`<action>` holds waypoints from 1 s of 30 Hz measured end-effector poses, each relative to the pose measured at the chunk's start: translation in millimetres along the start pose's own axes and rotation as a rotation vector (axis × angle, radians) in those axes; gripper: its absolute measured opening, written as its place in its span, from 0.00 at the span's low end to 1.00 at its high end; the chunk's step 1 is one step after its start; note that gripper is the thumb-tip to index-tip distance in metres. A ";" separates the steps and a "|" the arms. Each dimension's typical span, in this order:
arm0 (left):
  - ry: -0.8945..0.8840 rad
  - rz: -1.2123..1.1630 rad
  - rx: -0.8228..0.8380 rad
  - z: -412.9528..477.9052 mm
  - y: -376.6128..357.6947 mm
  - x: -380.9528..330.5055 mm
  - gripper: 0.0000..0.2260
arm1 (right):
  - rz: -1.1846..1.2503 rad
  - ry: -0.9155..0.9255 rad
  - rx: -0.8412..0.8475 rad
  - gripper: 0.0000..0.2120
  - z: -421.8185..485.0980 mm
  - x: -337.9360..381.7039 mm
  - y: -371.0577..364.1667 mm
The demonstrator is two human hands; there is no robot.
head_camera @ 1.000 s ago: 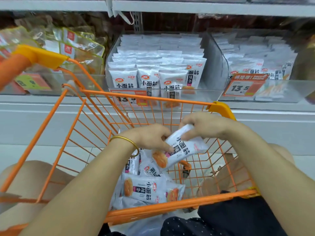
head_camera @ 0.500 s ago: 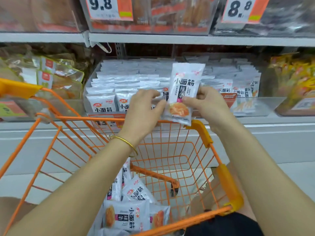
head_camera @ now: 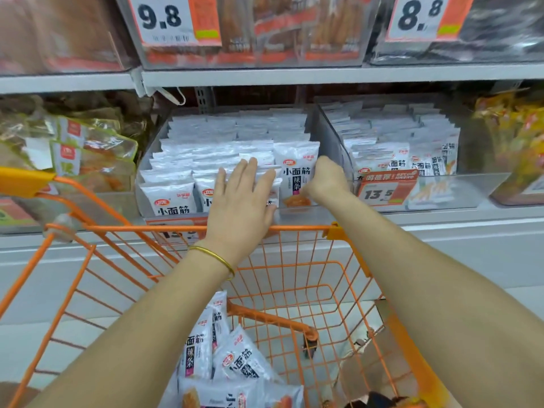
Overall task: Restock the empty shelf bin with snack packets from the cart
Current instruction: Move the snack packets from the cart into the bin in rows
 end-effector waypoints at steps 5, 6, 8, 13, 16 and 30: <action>-0.012 0.006 -0.012 0.4 -3.6 2.0 0.24 | -0.066 -0.046 0.065 0.14 9.7 0.2 -16.4; -0.015 0.002 -0.015 0.3 -3.6 2.5 0.24 | -0.079 -0.050 0.094 0.14 11.2 0.1 -18.2; -0.019 0.000 -0.017 -0.2 -1.9 3.2 0.26 | -0.066 -0.074 0.119 0.15 13.3 -0.4 -17.0; -0.044 -0.010 -0.101 -12.1 13.0 0.9 0.26 | 0.011 -0.082 0.049 0.16 -2.6 1.6 6.7; -0.024 -0.045 -0.183 -31.4 24.3 -1.2 0.19 | 0.079 0.099 -0.135 0.12 -41.8 5.7 36.6; 0.049 -0.253 0.496 -90.4 -19.1 4.3 0.13 | -0.615 0.378 1.063 0.21 -192.3 -59.9 -141.0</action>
Point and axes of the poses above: each hand's wrist, its own z-axis towards the middle knuckle, its own y-axis out of the back of the hand, x = y × z, the point moved 4 cm from there along z, towards the middle knuckle, and after that the axes turned 13 degrees about -y, right-handed, at the moved point
